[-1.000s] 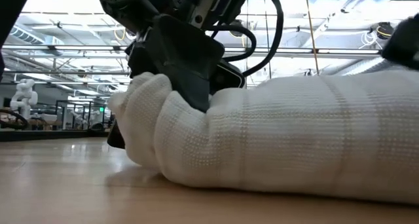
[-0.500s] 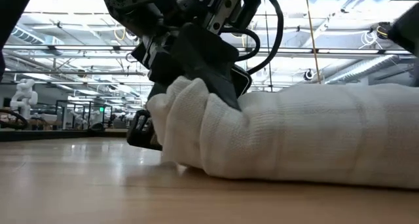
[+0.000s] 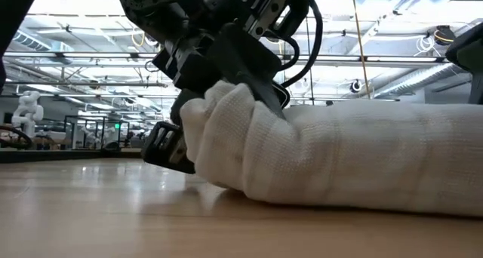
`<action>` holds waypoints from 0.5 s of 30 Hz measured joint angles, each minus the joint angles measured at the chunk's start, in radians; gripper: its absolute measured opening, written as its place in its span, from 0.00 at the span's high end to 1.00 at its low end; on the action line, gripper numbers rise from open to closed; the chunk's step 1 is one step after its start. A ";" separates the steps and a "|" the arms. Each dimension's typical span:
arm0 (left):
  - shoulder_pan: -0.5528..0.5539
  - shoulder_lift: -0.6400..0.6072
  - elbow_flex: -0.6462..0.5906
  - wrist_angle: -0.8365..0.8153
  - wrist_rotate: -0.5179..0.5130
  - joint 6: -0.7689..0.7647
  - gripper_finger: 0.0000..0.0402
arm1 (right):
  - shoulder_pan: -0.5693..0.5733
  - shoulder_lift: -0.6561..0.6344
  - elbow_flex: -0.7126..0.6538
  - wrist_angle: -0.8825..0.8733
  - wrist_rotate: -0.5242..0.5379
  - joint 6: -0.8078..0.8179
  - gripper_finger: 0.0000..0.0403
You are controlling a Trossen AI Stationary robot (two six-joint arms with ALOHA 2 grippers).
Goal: Roll towel into tight, uniform cylinder
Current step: Roll the white towel
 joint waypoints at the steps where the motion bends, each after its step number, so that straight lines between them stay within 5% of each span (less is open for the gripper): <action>1: 0.000 0.000 0.000 0.009 -0.004 -0.006 0.81 | 0.000 0.004 0.000 0.001 0.000 0.000 0.10; 6: 0.000 0.000 0.000 0.028 -0.033 -0.006 0.81 | -0.008 0.018 -0.002 0.001 -0.006 -0.001 0.20; 15: -0.001 0.000 0.000 0.029 -0.089 0.032 0.80 | -0.054 0.018 -0.064 0.067 -0.055 0.013 0.52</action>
